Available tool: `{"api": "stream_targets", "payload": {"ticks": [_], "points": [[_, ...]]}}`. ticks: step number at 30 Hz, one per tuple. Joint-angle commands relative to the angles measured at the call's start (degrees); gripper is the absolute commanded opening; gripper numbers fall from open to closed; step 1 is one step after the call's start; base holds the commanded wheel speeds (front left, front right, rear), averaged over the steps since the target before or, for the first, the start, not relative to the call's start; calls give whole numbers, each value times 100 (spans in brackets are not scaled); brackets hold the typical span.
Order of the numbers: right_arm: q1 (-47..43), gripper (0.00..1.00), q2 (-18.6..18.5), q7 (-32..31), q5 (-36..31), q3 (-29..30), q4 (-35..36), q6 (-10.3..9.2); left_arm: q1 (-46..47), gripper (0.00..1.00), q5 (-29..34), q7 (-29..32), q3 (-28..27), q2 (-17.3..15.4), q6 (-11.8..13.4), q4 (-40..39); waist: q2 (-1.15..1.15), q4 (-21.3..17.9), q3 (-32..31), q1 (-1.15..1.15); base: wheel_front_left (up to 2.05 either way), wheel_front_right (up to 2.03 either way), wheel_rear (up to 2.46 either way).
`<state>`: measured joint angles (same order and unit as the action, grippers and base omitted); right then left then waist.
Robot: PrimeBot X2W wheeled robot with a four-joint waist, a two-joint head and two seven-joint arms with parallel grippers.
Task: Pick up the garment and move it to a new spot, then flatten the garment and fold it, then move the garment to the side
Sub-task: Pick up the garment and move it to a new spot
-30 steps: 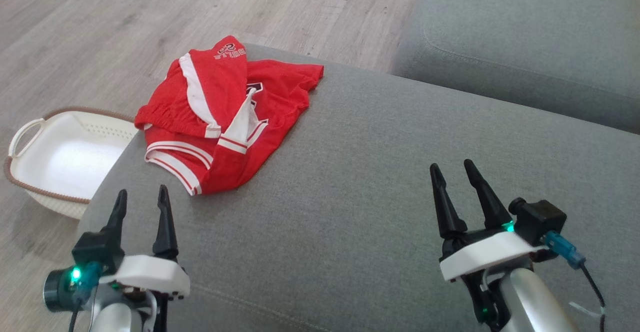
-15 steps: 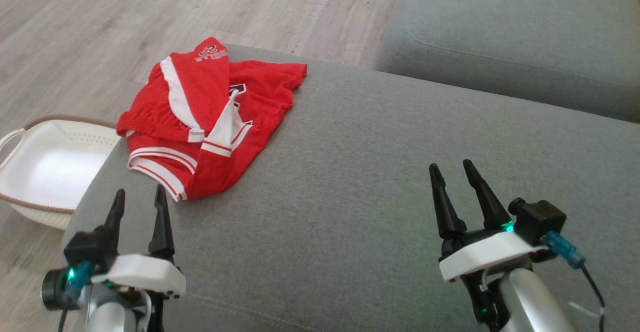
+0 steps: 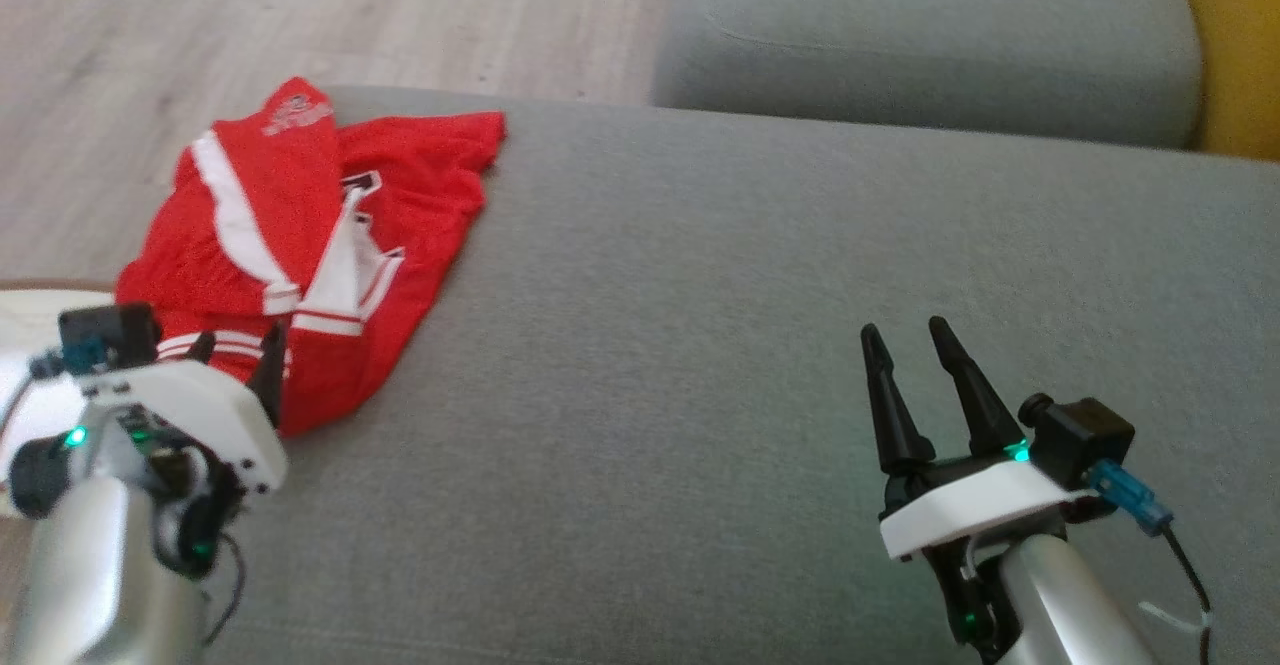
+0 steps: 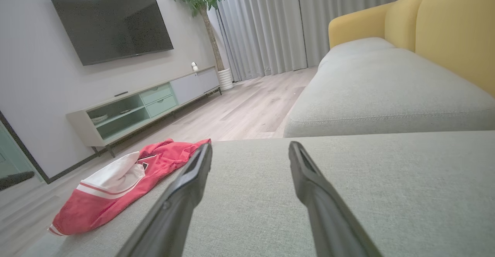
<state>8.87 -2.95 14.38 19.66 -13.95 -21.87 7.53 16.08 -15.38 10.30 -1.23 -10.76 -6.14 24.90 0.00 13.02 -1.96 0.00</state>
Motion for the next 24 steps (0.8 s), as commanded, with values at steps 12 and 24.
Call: {"api": "stream_targets", "payload": {"ticks": [12,24], "points": [[617,100,-46,62,7,7,224,-4,1110,100,-1330,2027,563,-1295,-133,1090,0,-1032,872,0,0,0,0],[703,100,-51,62,28,23,160,-4,1379,0,-1987,2317,1470,-1776,-134,1604,0,-1138,924,0,0,0,0]]}}
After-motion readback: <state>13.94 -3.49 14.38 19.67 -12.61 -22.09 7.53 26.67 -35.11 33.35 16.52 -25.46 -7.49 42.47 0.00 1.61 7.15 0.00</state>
